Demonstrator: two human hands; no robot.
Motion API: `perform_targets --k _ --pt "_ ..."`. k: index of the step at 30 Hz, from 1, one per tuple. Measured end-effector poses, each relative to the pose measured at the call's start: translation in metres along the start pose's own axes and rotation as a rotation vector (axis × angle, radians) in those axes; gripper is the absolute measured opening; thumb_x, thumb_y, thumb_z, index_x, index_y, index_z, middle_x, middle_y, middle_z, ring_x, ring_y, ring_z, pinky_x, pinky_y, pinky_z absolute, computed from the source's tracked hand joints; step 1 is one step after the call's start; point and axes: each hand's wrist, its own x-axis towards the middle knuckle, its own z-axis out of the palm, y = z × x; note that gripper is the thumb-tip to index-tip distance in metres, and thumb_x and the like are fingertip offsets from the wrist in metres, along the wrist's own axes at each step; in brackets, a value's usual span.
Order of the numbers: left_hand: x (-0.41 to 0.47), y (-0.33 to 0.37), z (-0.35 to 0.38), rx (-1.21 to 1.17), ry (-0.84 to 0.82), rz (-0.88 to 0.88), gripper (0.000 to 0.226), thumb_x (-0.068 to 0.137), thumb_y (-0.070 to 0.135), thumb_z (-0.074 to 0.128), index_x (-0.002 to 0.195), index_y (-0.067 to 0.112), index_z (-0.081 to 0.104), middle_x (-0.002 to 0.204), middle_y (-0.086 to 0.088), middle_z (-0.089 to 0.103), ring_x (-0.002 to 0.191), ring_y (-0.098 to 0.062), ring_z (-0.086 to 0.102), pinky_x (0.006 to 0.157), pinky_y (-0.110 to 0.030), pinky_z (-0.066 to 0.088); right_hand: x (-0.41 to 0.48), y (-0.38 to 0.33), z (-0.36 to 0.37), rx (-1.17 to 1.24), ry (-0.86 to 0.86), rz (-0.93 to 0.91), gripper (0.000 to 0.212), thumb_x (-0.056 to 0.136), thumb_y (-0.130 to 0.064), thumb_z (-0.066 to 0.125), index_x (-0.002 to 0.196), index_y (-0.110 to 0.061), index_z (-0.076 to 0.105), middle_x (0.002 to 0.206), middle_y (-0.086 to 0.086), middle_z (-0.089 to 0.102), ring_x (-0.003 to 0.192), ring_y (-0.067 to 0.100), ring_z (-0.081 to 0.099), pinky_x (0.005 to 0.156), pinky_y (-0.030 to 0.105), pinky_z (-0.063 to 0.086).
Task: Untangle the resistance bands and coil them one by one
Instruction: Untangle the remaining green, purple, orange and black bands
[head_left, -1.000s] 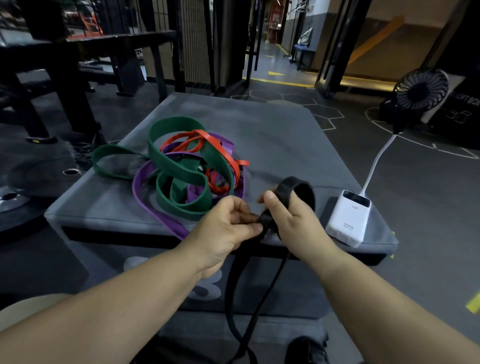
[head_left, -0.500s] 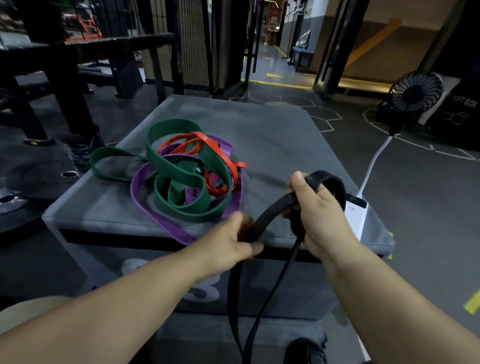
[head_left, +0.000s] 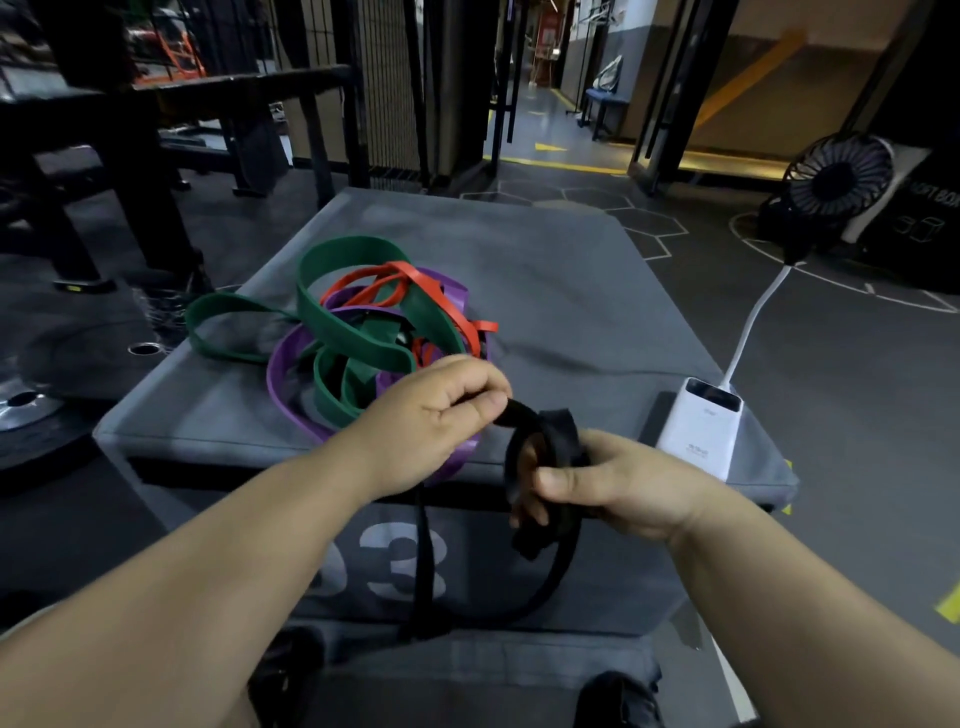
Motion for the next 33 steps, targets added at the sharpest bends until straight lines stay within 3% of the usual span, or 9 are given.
perform_targets --k 3,7,10,13,18,23,29,31,33 --pt "-0.001 -0.001 -0.002 -0.096 -0.056 -0.053 0.013 0.093 0.025 0.056 0.083 0.024 0.065 0.088 0.014 0.056 0.089 0.0 0.054 0.087 -0.014 0.04 -0.003 -0.002 0.002 0.101 -0.068 -0.047 0.013 0.074 -0.021 0.069 0.083 -0.012 0.068 0.07 0.01 0.062 0.086 0.031 0.064 0.083 0.035 0.049" --pt "-0.005 0.008 -0.004 -0.55 -0.084 -0.156 0.016 0.084 0.024 0.055 0.083 0.01 0.061 0.068 0.011 0.058 0.068 0.001 0.054 0.071 -0.012 0.043 -0.001 -0.001 0.001 0.282 -0.122 -0.066 0.034 0.062 -0.013 0.062 0.093 -0.005 0.052 0.068 0.022 0.048 0.082 0.032 0.064 0.088 0.046 0.044" --pt "-0.006 0.01 0.0 -0.649 -0.093 -0.155 0.018 0.088 0.024 0.054 0.085 0.007 0.059 0.066 0.001 0.046 0.06 -0.006 0.042 0.062 -0.018 0.037 0.0 0.0 0.003 0.298 -0.214 -0.04 0.036 0.062 -0.013 0.059 0.096 -0.005 0.048 0.065 0.016 0.048 0.077 0.032 0.064 0.092 0.052 0.039" --pt "-0.002 0.008 0.003 -0.661 -0.05 -0.157 0.012 0.094 0.023 0.054 0.09 0.012 0.057 0.066 0.008 0.048 0.057 -0.005 0.038 0.057 -0.017 0.031 -0.001 0.001 0.01 0.321 -0.342 0.027 0.033 0.068 -0.012 0.048 0.099 -0.005 0.045 0.063 0.004 0.055 0.073 0.028 0.065 0.09 0.051 0.036" --pt "0.0 0.005 0.008 -0.594 -0.025 -0.065 0.021 0.09 0.031 0.045 0.089 0.011 0.052 0.065 0.014 0.05 0.057 0.001 0.045 0.056 -0.013 0.037 0.003 -0.001 0.023 0.399 -0.479 0.028 0.043 0.075 -0.027 0.068 0.105 -0.004 0.046 0.071 0.006 0.056 0.077 0.027 0.064 0.081 0.047 0.038" --pt "-0.002 -0.002 0.013 -0.392 -0.037 -0.072 0.031 0.092 0.035 0.045 0.09 0.007 0.056 0.068 0.013 0.055 0.064 -0.003 0.048 0.063 -0.014 0.041 0.002 -0.002 0.022 0.423 -0.395 -0.029 0.038 0.086 -0.043 0.067 0.096 -0.01 0.052 0.071 0.005 0.06 0.072 0.023 0.065 0.072 0.039 0.046" --pt "-0.004 -0.012 0.022 -0.391 -0.052 -0.137 0.038 0.084 0.055 0.049 0.088 0.019 0.061 0.086 0.004 0.062 0.085 -0.008 0.057 0.085 -0.028 0.045 0.002 -0.002 0.021 0.495 -0.377 -0.041 0.036 0.089 -0.047 0.063 0.087 -0.012 0.055 0.066 0.001 0.063 0.062 0.018 0.064 0.066 0.033 0.045" --pt "-0.005 -0.012 0.025 -0.404 -0.071 -0.154 0.044 0.08 0.062 0.049 0.088 0.021 0.06 0.083 0.006 0.06 0.081 -0.006 0.055 0.082 -0.03 0.044 0.003 -0.002 0.022 0.479 -0.346 -0.021 0.036 0.086 -0.051 0.064 0.082 -0.016 0.057 0.062 -0.001 0.062 0.059 0.017 0.062 0.066 0.033 0.044" --pt "-0.007 -0.01 0.024 -0.436 -0.103 -0.138 0.051 0.08 0.07 0.05 0.093 0.021 0.058 0.079 0.011 0.057 0.076 -0.002 0.052 0.075 -0.022 0.043 0.003 -0.003 0.022 0.473 -0.29 0.001 0.037 0.082 -0.054 0.068 0.073 -0.019 0.058 0.055 -0.002 0.059 0.053 0.015 0.059 0.064 0.031 0.045"
